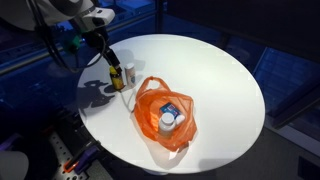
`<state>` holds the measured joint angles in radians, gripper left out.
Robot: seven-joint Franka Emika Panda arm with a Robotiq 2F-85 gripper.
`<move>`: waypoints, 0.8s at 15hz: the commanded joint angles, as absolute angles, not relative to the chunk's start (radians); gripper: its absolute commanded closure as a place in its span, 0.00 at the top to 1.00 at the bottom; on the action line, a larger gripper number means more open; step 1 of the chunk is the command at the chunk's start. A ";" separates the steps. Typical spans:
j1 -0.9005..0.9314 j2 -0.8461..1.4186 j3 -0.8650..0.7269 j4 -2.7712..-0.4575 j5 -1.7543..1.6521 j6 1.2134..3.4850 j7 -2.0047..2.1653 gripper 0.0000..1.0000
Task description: Put the brown bottle on the table
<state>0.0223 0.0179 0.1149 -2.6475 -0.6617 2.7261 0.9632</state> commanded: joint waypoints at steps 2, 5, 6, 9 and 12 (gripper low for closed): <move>0.018 -0.051 0.107 -2.615 -0.508 2.675 0.872 1.00; 0.025 -0.063 0.080 -2.552 -0.361 2.593 0.761 1.00; 0.022 -0.063 0.074 -2.526 -0.326 2.556 0.731 1.00; 0.009 -0.049 0.048 -2.430 -0.243 2.421 0.623 1.00; -0.005 -0.033 0.022 -2.343 -0.201 2.300 0.535 1.00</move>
<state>0.0106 -0.0529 0.0409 -2.4316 -0.2504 2.4085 0.6304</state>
